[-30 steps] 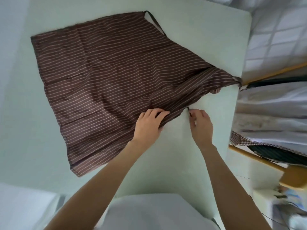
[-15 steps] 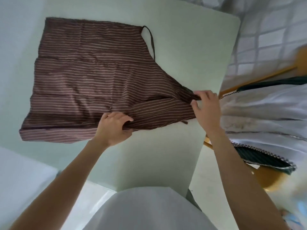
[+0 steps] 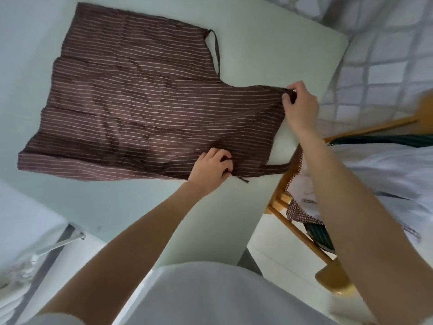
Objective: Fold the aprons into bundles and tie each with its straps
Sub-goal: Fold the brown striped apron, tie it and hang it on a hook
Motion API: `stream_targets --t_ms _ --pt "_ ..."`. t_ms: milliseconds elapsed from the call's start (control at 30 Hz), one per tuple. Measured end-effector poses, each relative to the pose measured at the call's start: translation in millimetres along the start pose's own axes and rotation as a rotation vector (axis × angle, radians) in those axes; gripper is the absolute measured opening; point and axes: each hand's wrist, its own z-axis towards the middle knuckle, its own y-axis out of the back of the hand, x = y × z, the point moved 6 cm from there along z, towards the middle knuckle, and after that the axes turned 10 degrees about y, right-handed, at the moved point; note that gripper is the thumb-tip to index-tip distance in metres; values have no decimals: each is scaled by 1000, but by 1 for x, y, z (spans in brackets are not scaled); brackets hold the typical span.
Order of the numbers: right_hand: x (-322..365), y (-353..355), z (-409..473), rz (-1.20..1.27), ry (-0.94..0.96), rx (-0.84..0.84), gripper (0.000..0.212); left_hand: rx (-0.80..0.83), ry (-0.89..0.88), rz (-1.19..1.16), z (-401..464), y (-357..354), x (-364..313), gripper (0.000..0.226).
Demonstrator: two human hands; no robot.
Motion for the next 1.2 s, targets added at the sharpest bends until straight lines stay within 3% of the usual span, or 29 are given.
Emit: stream_targets --t_ms 133,300,433,533,700,833,933,1100,1200 --pt "-9 1 18 -197 119 59 35 -12 -211 -82 -5 -6 -17 8" --pt "8 -21 -65 -179 225 101 43 144 -172 -55 -2 -22 -23 24" --pt "-11 -68 -162 -370 126 309 59 165 -179 -94 -3 -16 -17 32" --pt "-11 -68 -181 -396 51 263 62 57 -103 -91 -23 2 6 44" --pt "86 -74 -185 -145 401 109 35 -239 152 -94 -104 35 82 32" --pt "138 -106 -217 -58 552 185 25 -287 333 33 -159 33 154 34" --pt "164 -128 -234 -91 544 232 31 -248 358 58 -173 35 197 41" --pt "188 -170 -244 -292 380 376 65 -239 336 63 -170 49 240 44" --pt "196 -179 -230 -403 237 376 62 -223 311 55 -164 56 262 42"
